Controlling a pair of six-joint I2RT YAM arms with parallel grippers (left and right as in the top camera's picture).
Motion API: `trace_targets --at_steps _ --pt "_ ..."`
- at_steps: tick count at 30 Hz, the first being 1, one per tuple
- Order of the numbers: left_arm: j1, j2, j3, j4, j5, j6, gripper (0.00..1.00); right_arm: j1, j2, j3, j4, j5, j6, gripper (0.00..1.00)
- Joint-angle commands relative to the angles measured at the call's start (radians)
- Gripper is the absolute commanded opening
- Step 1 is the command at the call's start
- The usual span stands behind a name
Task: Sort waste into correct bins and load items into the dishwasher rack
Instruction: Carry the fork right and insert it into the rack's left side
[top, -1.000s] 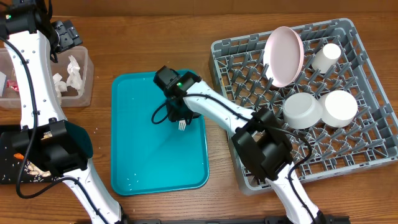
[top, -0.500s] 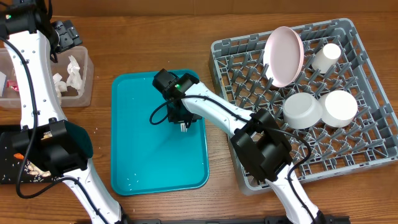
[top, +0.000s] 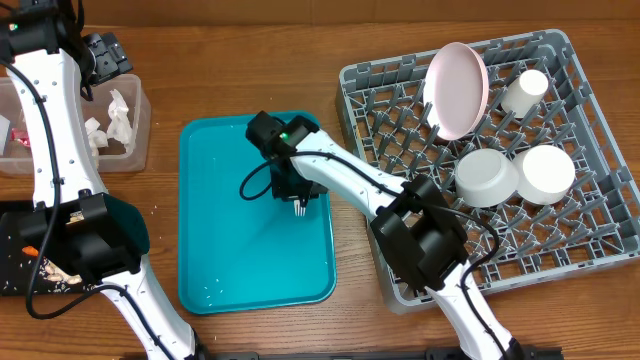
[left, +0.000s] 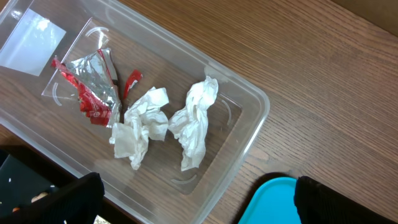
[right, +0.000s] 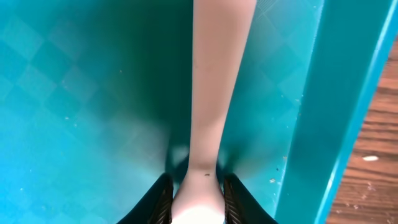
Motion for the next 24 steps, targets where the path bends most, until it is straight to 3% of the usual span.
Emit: trace_targets --at_steps 1,12,24 --pt "-0.004 -0.018 0.01 0.0 -0.016 -0.016 1.0 0.003 0.011 0.083 -0.026 0.008 -0.006 0.04" --pt "-0.006 -0.018 0.01 0.0 -0.016 -0.016 1.0 -0.04 -0.038 0.322 -0.198 0.021 -0.087 0.04" --pt "-0.006 -0.018 0.01 0.0 -0.016 -0.016 1.0 -0.28 -0.133 0.42 -0.348 0.046 -0.338 0.04"
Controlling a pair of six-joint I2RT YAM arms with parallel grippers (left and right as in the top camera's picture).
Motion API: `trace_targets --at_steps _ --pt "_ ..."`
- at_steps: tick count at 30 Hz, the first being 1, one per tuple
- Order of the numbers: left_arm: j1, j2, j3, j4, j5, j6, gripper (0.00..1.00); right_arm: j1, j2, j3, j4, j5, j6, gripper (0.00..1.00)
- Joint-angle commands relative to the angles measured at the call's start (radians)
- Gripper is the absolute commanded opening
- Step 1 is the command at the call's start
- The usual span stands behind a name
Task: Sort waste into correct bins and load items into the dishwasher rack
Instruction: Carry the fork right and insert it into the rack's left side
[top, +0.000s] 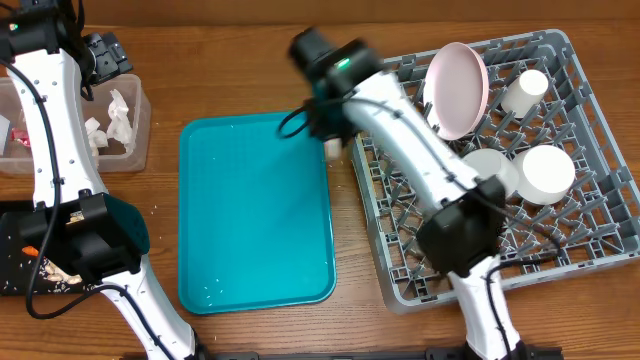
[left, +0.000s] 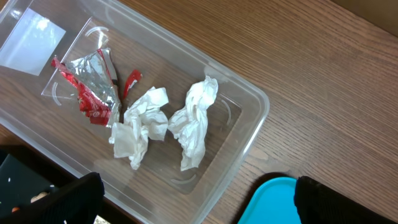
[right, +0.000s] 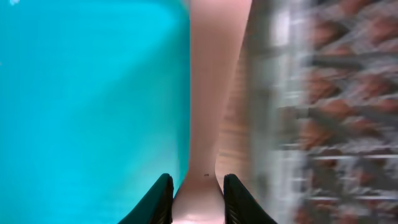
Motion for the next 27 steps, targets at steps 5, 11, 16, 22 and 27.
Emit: trace_targets --at_steps 5,11,16,22,27 --pt "-0.005 -0.018 0.01 0.0 -0.016 -0.014 1.0 -0.185 -0.054 0.025 -0.038 -0.17 -0.233 0.04" --pt "-0.005 -0.018 0.01 0.0 -0.016 -0.014 1.0 -0.24 -0.051 0.01 -0.065 -0.337 -0.487 0.04" --pt "-0.005 -0.018 0.01 0.0 -0.016 -0.014 1.0 -0.248 -0.046 0.0 -0.065 -0.334 -0.505 0.05" --pt "-0.005 -0.018 0.01 0.001 -0.016 -0.014 1.0 -0.248 -0.041 -0.003 -0.065 -0.285 -0.5 0.07" --pt "-0.005 -0.018 0.01 0.0 -0.016 -0.014 1.0 -0.248 -0.035 -0.003 -0.062 -0.262 -0.5 0.09"
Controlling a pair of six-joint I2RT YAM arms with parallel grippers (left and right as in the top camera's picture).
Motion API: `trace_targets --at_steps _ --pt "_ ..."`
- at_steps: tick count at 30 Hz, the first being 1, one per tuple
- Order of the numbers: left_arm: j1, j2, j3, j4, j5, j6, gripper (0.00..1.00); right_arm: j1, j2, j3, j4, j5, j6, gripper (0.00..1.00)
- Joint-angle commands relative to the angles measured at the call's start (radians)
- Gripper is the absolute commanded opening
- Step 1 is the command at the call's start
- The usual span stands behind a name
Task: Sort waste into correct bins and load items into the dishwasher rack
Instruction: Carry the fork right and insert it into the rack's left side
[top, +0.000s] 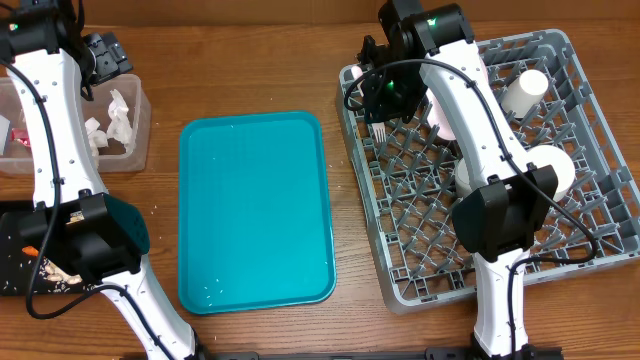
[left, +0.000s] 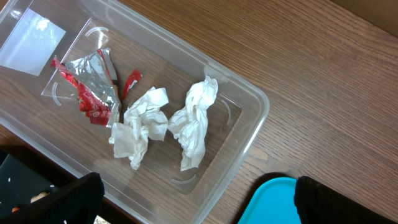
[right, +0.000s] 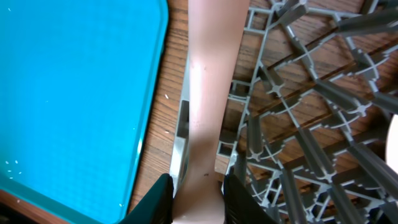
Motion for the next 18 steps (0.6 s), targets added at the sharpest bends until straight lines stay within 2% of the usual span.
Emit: trace_targets --at_steps 1,10,12,13,18 --pt "-0.005 -0.018 0.01 0.0 -0.016 -0.014 1.0 0.0 -0.011 -0.005 0.005 0.03 -0.014 0.1" --pt "-0.005 -0.018 0.01 0.0 -0.016 -0.014 1.0 0.001 0.039 -0.017 0.022 0.043 -0.014 0.13" --pt "-0.005 -0.018 0.01 0.0 -0.016 -0.014 1.0 0.001 0.039 -0.029 0.033 0.043 -0.014 0.27" --pt "-0.005 -0.018 0.01 0.0 -0.016 -0.014 1.0 0.001 0.039 -0.033 0.035 0.043 -0.014 0.39" --pt "-0.005 -0.018 0.01 0.0 -0.016 -0.014 1.0 0.001 0.039 -0.035 0.036 0.043 -0.006 0.72"
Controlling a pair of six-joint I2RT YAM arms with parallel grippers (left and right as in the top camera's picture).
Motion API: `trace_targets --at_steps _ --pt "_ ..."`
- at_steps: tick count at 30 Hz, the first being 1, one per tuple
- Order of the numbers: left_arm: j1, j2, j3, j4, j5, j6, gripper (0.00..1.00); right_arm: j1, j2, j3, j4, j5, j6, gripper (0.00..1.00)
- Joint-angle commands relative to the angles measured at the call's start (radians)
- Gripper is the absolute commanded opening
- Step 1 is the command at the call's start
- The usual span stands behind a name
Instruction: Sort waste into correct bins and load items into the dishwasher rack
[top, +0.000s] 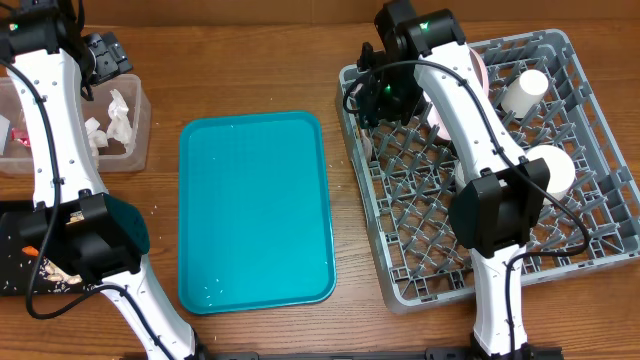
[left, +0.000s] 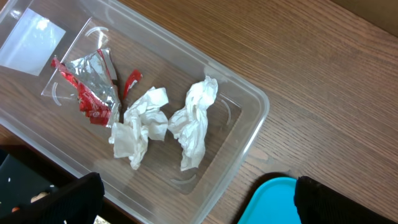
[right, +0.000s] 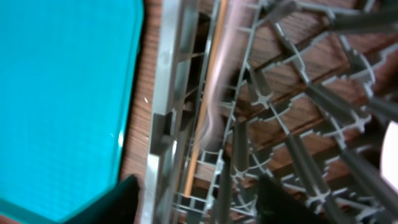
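A pink fork (right: 216, 93), blurred, lies among the tines at the left edge of the grey dishwasher rack (top: 560, 45), just inside the rack wall (right: 166, 93). My right gripper (right: 196, 202) stands open above it, holding nothing; in the overhead view the right gripper (top: 385, 95) is over the rack's left rim. The left gripper (left: 199, 199) is open over a clear bin (left: 249, 124) that holds crumpled white tissues (left: 196, 121) and a red-and-silver wrapper (left: 93, 87). The teal tray (top: 255, 210) is bare.
In the rack stand a pink plate (top: 478, 70), a white cup (top: 525, 90) and a white bowl (top: 550, 170). A black bin (top: 15, 250) sits at the lower left, beside the clear bin (top: 125, 150). Wooden table all around.
My right gripper was shut on the pink fork over the rack's left edge; now it is open and the fork is down among the rack's tines. The left arm has not moved.
My right gripper was shut on the pink fork on the teal tray. Then it held the fork at the tray's right edge, then over the rack's left rim. Now the fork is in the rack and the gripper is open. The left gripper stayed open over the clear bin.
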Motion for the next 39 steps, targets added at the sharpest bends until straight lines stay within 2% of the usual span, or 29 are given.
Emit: trace_targets --at_steps 1,4,10,15,20,24,26,30,31,39 --pt "-0.005 -0.018 0.01 0.0 -0.016 -0.014 1.0 0.001 0.003 -0.005 0.005 -0.001 -0.005 0.75" --pt "-0.005 -0.018 0.01 0.0 -0.016 -0.014 1.0 0.001 0.003 -0.004 0.003 -0.003 0.025 0.82" --pt "-0.005 -0.018 0.01 0.0 -0.016 -0.014 1.0 0.001 -0.024 0.028 -0.039 -0.039 0.144 0.8" --pt "-0.005 -0.018 0.01 0.0 -0.016 -0.014 1.0 -0.004 -0.138 0.03 -0.013 -0.023 0.281 0.81" --pt "-0.005 -0.018 0.01 0.0 -0.016 -0.014 1.0 -0.014 -0.293 0.03 -0.03 0.124 0.397 0.81" --pt "-0.005 -0.018 0.01 0.0 -0.016 -0.014 1.0 -0.013 -0.401 0.029 -0.126 0.217 0.405 0.82" --pt "-0.005 -0.018 0.01 0.0 -0.016 -0.014 1.0 -0.013 -0.446 0.008 -0.124 0.216 0.407 0.86" --pt "-0.005 -0.018 0.01 0.0 -0.016 -0.014 1.0 -0.013 -0.515 -0.044 -0.124 0.215 0.437 0.89" --pt "-0.005 -0.018 0.01 0.0 -0.016 -0.014 1.0 -0.013 -0.525 -0.055 -0.124 0.214 0.448 1.0" --pt "-0.005 -0.018 0.01 0.0 -0.016 -0.014 1.0 -0.013 -0.531 -0.059 -0.123 0.048 0.449 1.0"
